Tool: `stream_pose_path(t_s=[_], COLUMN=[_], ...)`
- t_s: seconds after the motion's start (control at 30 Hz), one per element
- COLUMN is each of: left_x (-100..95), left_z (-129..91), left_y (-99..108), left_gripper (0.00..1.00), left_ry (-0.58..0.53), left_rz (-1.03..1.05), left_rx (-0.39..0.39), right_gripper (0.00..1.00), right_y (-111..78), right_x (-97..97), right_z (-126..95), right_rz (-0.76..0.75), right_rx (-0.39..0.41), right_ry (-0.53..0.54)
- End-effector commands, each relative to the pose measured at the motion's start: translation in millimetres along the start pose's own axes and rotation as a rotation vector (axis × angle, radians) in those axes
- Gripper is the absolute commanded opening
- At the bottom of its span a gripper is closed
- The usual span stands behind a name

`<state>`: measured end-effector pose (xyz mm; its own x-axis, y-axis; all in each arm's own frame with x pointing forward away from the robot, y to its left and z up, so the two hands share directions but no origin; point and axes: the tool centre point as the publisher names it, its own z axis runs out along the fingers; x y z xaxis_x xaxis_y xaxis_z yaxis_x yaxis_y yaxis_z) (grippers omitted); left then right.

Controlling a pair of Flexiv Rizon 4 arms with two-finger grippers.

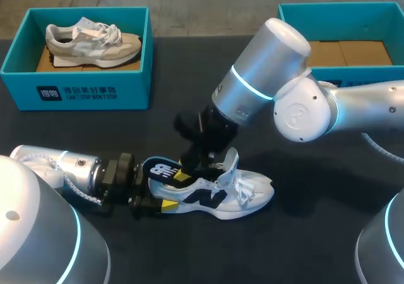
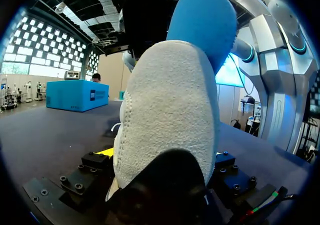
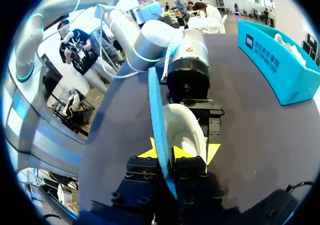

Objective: Take the shoe out of the shoebox, open the shoe tongue, remove and reinsert the insole, then place the shoe into the shoebox

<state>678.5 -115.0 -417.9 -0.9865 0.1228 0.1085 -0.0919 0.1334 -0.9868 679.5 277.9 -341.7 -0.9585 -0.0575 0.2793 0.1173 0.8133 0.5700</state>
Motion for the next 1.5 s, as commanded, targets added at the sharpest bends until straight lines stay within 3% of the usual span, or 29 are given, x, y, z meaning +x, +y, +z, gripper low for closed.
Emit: stream_pose_path(t_s=[0.03, 0.3, 0.67, 1.13, 1.27, 1.5], left_x=[0.0, 0.0, 0.0, 0.0, 0.0, 0.0], left_z=[0.4, 0.4, 0.4, 0.4, 0.4, 0.4], left_y=[2.1, 2.1, 2.1, 2.1, 2.1, 2.1], left_gripper=[0.0, 0.0, 0.0, 0.0, 0.0, 0.0], left_ry=[-0.002, -0.002, -0.002, -0.002, -0.002, -0.002], left_rz=[0.0, 0.0, 0.0, 0.0, 0.0, 0.0], left_rx=[0.0, 0.0, 0.0, 0.0, 0.0, 0.0], right_gripper=[0.0, 0.0, 0.0, 0.0, 0.0, 0.0], right_y=[-0.2, 8.4, 30.2, 30.2, 56.1, 85.3], right_x=[-1.2, 0.9, 5.1, 5.1, 2.7, 9.8], right_z=[1.7, -3.0, -35.6, -35.6, -33.3, -68.5], right_rz=[-0.002, -0.051, -0.105, -0.105, -0.107, -0.122], right_rx=[-0.006, -0.037, -0.11, -0.11, -0.185, -0.289], right_ry=[0.002, -0.004, 0.029, 0.029, 0.041, 0.019])
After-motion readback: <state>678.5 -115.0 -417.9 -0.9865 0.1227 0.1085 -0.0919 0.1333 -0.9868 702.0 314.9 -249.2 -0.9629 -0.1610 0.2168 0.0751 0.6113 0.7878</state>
